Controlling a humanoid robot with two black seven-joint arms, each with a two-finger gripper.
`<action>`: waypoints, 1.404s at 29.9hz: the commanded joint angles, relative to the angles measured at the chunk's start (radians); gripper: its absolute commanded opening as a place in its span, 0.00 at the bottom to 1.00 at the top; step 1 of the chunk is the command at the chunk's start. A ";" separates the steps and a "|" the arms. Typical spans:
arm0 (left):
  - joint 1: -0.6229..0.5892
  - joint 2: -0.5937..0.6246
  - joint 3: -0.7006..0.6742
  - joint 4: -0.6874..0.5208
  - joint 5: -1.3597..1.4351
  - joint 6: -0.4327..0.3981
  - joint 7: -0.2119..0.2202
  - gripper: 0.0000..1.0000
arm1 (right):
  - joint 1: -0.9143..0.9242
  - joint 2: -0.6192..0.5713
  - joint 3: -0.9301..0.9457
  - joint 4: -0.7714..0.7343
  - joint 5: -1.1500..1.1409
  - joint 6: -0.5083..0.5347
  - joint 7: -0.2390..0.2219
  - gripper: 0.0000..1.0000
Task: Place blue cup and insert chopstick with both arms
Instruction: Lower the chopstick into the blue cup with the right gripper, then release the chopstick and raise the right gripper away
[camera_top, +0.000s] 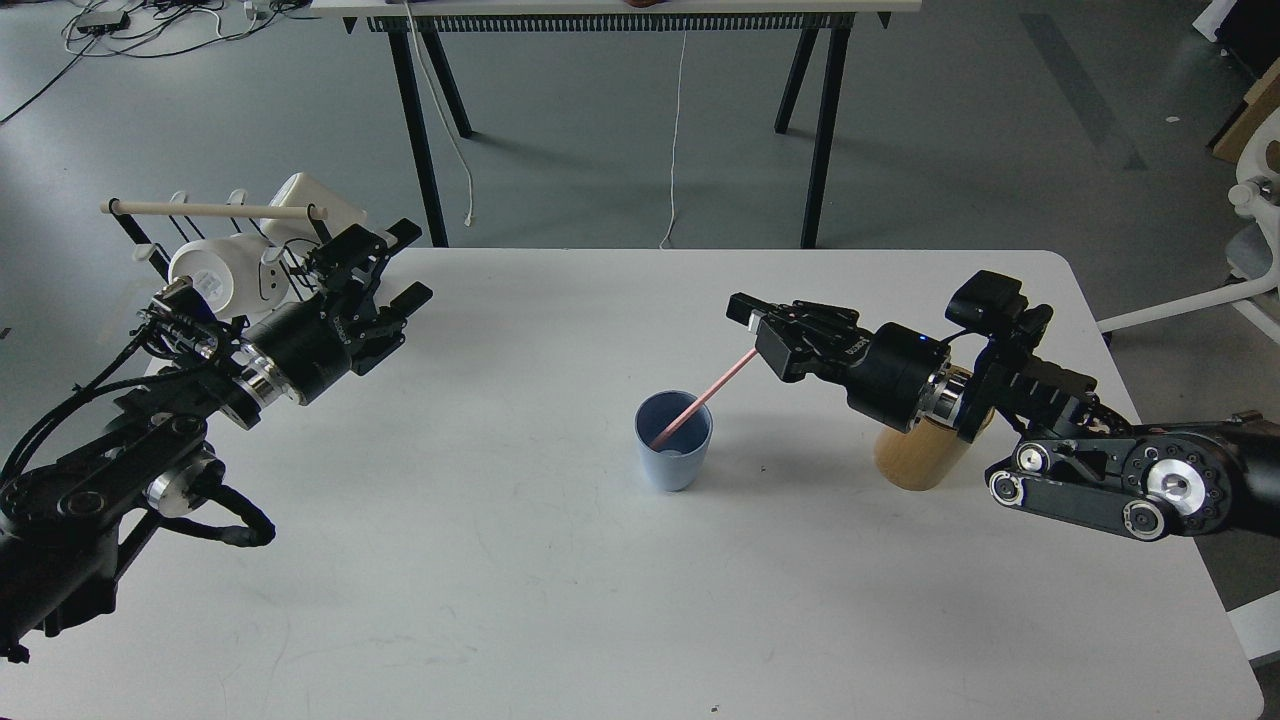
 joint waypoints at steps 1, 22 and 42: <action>0.000 0.001 0.001 0.000 -0.002 -0.001 0.000 0.91 | 0.003 0.002 0.002 0.002 0.018 0.000 0.000 0.49; -0.037 -0.003 -0.020 -0.015 -0.071 -0.024 0.000 0.91 | 0.068 -0.058 0.135 0.068 0.468 0.000 0.000 0.95; -0.041 0.005 -0.028 -0.047 -0.158 -0.116 0.000 0.92 | -0.021 -0.140 0.373 -0.007 1.245 0.977 0.000 0.99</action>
